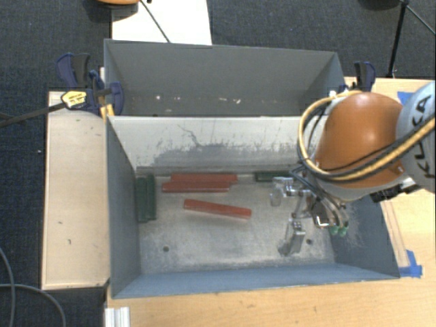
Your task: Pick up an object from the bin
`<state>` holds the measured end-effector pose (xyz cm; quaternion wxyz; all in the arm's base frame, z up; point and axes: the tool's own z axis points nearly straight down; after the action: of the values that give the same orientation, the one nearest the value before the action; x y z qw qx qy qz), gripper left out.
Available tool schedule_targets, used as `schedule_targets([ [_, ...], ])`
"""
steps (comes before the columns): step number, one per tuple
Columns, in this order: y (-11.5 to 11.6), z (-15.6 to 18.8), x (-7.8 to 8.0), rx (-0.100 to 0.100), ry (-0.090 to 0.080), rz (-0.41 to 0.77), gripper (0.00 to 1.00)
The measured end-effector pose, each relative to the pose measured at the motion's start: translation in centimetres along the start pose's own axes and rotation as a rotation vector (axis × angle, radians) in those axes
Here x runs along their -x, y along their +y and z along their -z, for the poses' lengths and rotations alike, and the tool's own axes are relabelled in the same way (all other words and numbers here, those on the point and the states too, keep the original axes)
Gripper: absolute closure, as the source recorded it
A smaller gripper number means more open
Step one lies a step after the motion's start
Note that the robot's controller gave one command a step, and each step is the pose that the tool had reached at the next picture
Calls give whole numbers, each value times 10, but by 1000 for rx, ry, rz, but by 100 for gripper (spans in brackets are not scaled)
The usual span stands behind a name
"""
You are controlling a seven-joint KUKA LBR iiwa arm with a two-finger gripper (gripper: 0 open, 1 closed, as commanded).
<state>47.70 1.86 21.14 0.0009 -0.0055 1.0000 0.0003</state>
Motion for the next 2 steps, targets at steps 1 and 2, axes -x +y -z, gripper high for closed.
schedule_targets([
  [1, 0, 0, 0, 0, 0, -1, 100],
  [2, 0, 0, 0, 0, 0, -2, 0],
])
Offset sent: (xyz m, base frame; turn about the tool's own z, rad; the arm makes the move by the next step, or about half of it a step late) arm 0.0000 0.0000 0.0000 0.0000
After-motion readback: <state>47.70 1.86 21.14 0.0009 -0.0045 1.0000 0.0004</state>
